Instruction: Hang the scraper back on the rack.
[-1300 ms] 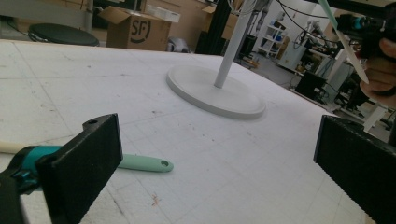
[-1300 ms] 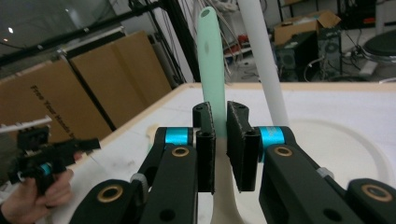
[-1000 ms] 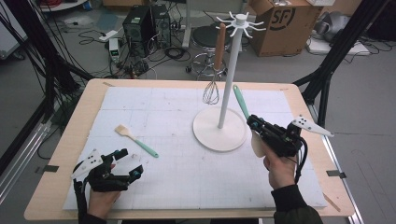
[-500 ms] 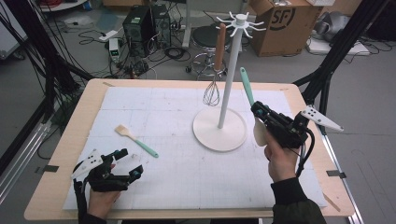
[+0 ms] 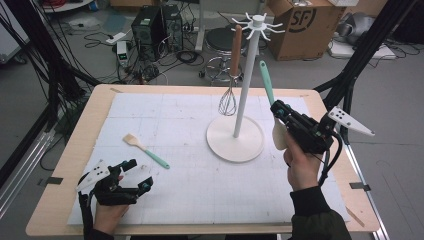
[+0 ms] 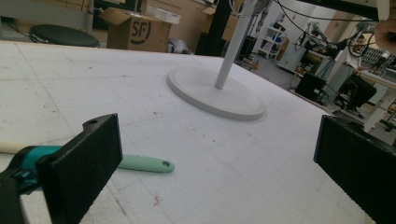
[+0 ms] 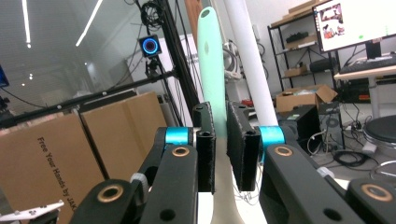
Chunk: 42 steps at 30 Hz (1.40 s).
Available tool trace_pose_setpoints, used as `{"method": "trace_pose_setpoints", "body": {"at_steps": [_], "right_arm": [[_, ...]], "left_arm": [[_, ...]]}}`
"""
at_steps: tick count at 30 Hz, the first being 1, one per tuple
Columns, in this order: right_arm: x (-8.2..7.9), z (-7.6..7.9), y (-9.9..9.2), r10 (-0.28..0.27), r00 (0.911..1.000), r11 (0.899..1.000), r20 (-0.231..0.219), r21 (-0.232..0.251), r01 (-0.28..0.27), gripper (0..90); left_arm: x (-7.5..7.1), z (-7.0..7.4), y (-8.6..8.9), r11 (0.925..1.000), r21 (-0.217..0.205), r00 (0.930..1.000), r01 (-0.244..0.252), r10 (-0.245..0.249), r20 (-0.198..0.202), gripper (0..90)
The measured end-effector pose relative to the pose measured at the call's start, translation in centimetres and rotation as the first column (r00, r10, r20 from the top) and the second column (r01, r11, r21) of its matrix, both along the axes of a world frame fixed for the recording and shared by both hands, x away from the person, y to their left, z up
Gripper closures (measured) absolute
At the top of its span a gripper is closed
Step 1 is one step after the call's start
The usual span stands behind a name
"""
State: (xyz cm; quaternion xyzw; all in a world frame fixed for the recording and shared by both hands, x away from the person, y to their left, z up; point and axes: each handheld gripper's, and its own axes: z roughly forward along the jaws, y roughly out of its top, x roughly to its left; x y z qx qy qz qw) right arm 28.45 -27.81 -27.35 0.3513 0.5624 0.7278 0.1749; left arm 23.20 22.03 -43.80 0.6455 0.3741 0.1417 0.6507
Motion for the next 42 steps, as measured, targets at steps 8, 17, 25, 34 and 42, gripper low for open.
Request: {"method": "trace_pose_setpoints", "body": {"at_steps": [8,17,25,34,42], "right_arm": [[-0.3,0.8,-0.1,-0.003,0.9996,1.0,0.029,0.025,0.002,82.6],[-0.4,2.2,0.0,0.008,0.9982,0.999,0.06,0.048,-0.011,82.5],[-0.3,2.9,0.3,0.012,0.9973,0.998,0.073,0.054,-0.016,82.5],[0.6,3.7,0.4,-0.006,0.9985,0.998,0.055,0.066,0.003,82.4],[1.5,3.5,0.5,-0.003,0.9997,0.998,0.024,0.064,0.001,82.4]], "left_arm": [[0.0,0.0,0.0,1.0,-0.003,1.0,0.0,0.0,-0.001,1.7],[0.0,0.0,0.0,1.0,0.0,1.0,0.0,0.0,0.001,1.7],[0.0,0.0,0.1,1.0,-0.005,1.0,0.001,-0.001,0.001,1.7],[0.0,0.0,0.2,1.0,-0.006,1.0,-0.004,0.004,-0.001,1.7],[-0.2,0.1,0.4,0.9999,-0.007,1.0,-0.009,0.009,0.002,1.7]]}}
